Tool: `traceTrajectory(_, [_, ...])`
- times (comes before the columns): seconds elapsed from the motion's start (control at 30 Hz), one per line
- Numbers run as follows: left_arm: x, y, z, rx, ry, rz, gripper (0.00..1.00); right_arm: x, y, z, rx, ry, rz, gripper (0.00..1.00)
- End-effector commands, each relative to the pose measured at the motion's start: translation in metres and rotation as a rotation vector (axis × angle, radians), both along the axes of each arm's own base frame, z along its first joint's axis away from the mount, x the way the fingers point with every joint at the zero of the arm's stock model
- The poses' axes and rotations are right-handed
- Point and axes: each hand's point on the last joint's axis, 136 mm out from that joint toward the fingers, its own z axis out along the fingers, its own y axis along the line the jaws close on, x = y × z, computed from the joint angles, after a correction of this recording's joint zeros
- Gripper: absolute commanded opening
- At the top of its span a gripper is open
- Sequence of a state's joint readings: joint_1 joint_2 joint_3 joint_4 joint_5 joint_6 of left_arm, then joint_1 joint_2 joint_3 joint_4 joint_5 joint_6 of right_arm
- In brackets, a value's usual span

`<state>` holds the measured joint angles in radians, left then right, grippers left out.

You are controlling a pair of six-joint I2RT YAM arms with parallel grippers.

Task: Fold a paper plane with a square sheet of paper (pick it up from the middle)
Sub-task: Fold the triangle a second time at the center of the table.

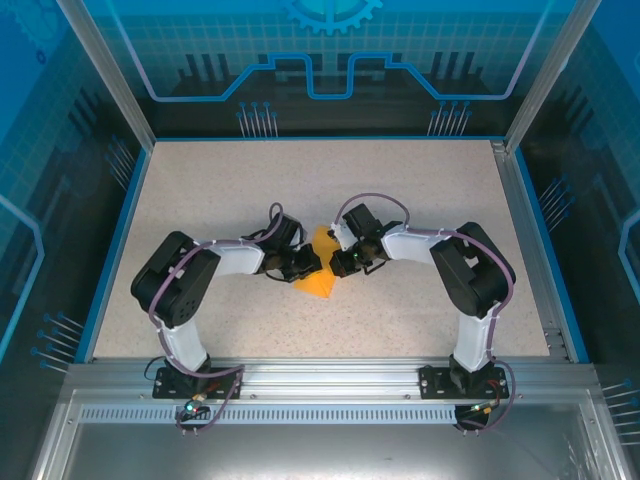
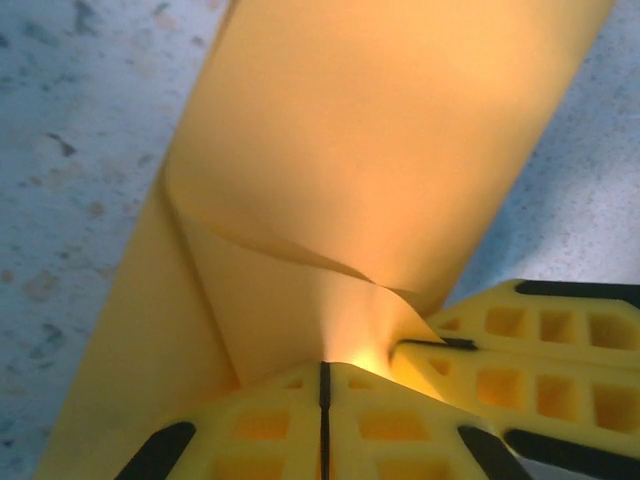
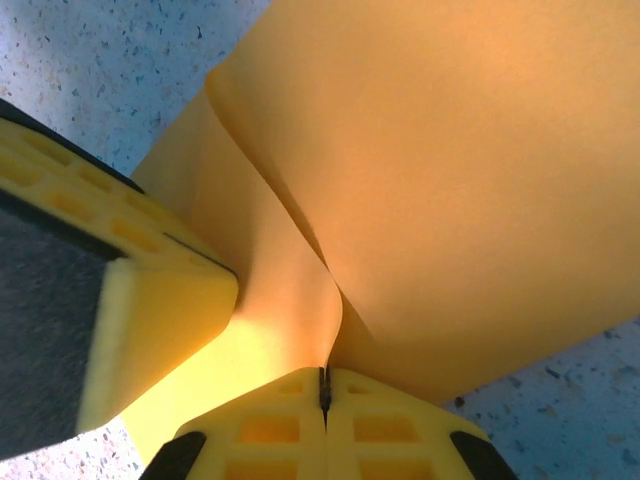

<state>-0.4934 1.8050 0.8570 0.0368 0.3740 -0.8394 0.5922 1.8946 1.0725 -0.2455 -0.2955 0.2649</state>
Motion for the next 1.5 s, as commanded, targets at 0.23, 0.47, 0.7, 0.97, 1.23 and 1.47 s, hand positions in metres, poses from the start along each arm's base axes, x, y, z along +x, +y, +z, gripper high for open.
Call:
traceTrajectory(0.23, [-0.018, 0.023, -0.03, 0.095, 0.063, 0.031, 0.08, -0.007, -0.018, -0.025, -0.081, 0.06, -0.046, 0.06])
traceTrajectory(0.47, [-0.019, 0.021, -0.032, 0.085, 0.062, 0.022, 0.08, 0.011, -0.024, 0.01, -0.047, 0.009, -0.137, 0.19])
traceTrajectory(0.7, [-0.02, 0.02, -0.03, 0.081, 0.057, 0.017, 0.08, -0.001, -0.022, 0.051, 0.121, 0.017, -0.178, 0.32])
traceTrajectory(0.97, [-0.02, 0.019, -0.029, 0.077, 0.053, 0.013, 0.08, -0.038, 0.022, 0.056, 0.26, 0.135, -0.151, 0.03])
traceTrajectory(1.23, [-0.018, 0.017, -0.027, 0.074, 0.052, 0.008, 0.08, -0.053, 0.045, 0.031, 0.221, 0.205, -0.124, 0.01])
traceTrajectory(1.47, [-0.019, 0.018, -0.026, 0.074, 0.05, 0.003, 0.08, -0.052, 0.048, 0.026, 0.221, 0.218, -0.13, 0.01])
